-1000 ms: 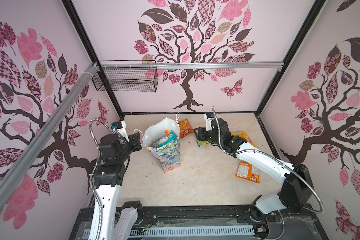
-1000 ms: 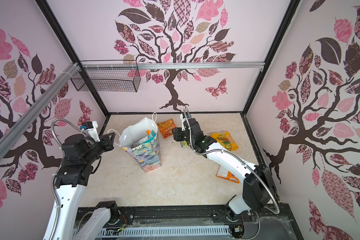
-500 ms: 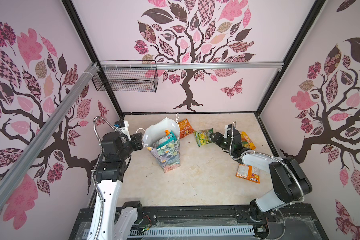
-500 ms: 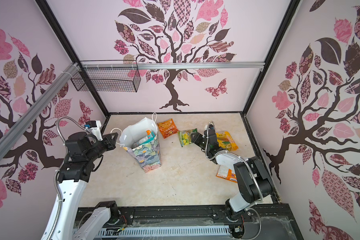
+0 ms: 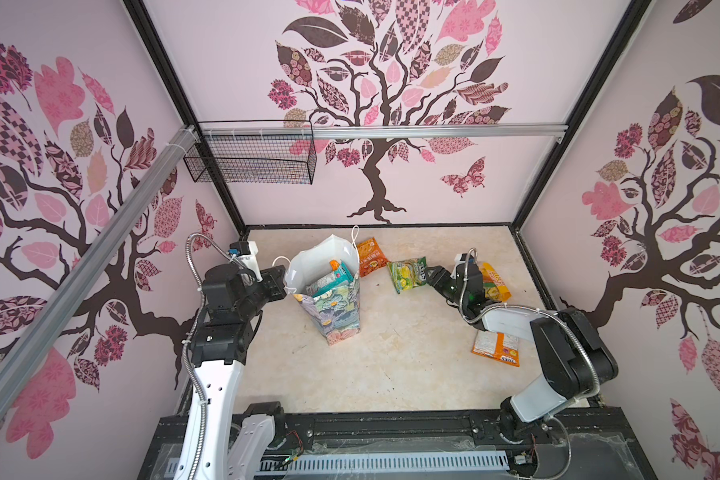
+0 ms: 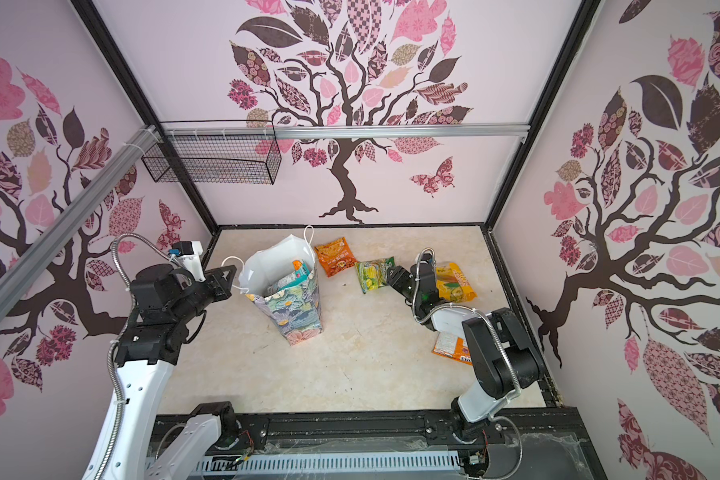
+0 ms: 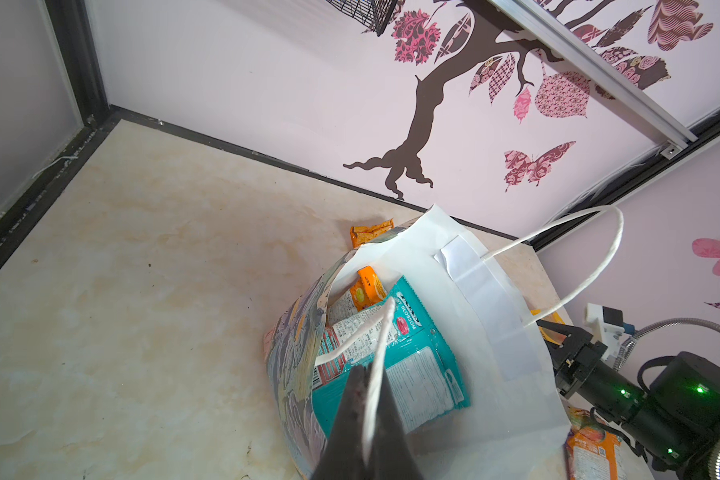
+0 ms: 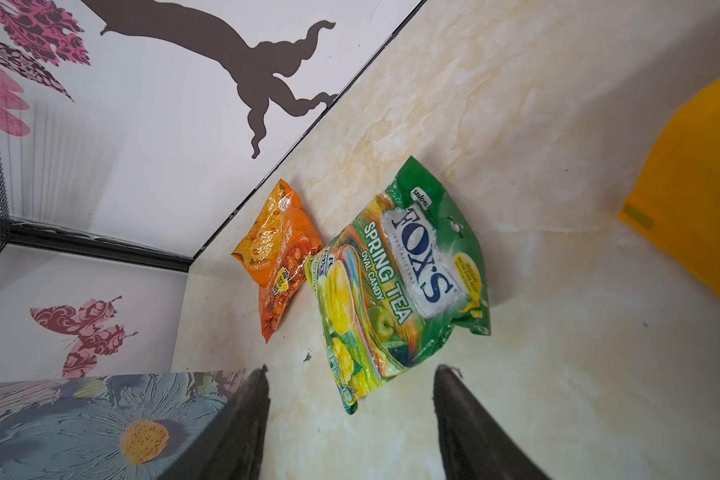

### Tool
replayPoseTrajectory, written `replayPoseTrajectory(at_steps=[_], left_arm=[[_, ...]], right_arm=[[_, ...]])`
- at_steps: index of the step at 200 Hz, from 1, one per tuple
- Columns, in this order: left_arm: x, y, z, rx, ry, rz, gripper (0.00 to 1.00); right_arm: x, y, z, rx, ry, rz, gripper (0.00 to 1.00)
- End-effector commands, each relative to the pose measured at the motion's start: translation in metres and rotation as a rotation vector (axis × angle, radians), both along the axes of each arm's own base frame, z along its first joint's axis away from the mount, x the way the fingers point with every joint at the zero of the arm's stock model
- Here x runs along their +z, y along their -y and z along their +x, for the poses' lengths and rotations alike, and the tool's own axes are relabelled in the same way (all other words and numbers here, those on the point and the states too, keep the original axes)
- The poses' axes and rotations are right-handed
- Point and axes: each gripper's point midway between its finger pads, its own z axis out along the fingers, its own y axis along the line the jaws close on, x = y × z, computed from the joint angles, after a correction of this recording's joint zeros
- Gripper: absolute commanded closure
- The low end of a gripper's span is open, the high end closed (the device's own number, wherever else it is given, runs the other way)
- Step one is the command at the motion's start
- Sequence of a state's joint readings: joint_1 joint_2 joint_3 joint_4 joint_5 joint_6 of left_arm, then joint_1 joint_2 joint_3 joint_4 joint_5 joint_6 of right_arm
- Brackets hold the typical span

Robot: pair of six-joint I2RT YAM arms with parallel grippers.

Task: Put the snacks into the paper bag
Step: 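Lower the right gripper and close it on the green packet's top edge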

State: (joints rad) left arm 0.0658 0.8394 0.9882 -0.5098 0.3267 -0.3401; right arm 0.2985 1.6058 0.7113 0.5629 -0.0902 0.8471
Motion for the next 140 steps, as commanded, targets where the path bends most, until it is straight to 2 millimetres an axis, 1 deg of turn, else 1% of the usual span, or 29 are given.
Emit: replayPoseTrajectory(at_steps=[1,23,41,71,111,140], left_arm=[[0.003,0.001,-0.003,-0.011,0.017,0.003,1.00],[0.003,0.000,-0.002,-0.004,0.014,0.007,1.00],[0.003,-0.001,-0.002,-0.003,0.016,0.009,1.00],[0.003,-0.001,-0.002,-0.003,0.015,0.010,1.00],[0.004,-0.001,-0.003,-0.002,0.019,0.012,1.00],[0.004,-0.001,-0.003,0.000,0.017,0.012,1.00]], right_arm=[[-0.011,0.010,0.004,-0.032,-0.020,0.002,0.35],[-0.023,0.014,0.006,-0.046,-0.041,0.053,0.34],[-0.032,0.009,0.009,-0.033,-0.053,0.117,0.34],[-0.053,0.002,0.014,-0.009,-0.109,0.146,0.33],[-0.065,0.005,0.019,-0.030,-0.137,0.128,0.30],[-0.067,0.003,0.025,-0.024,-0.142,0.135,0.30]])
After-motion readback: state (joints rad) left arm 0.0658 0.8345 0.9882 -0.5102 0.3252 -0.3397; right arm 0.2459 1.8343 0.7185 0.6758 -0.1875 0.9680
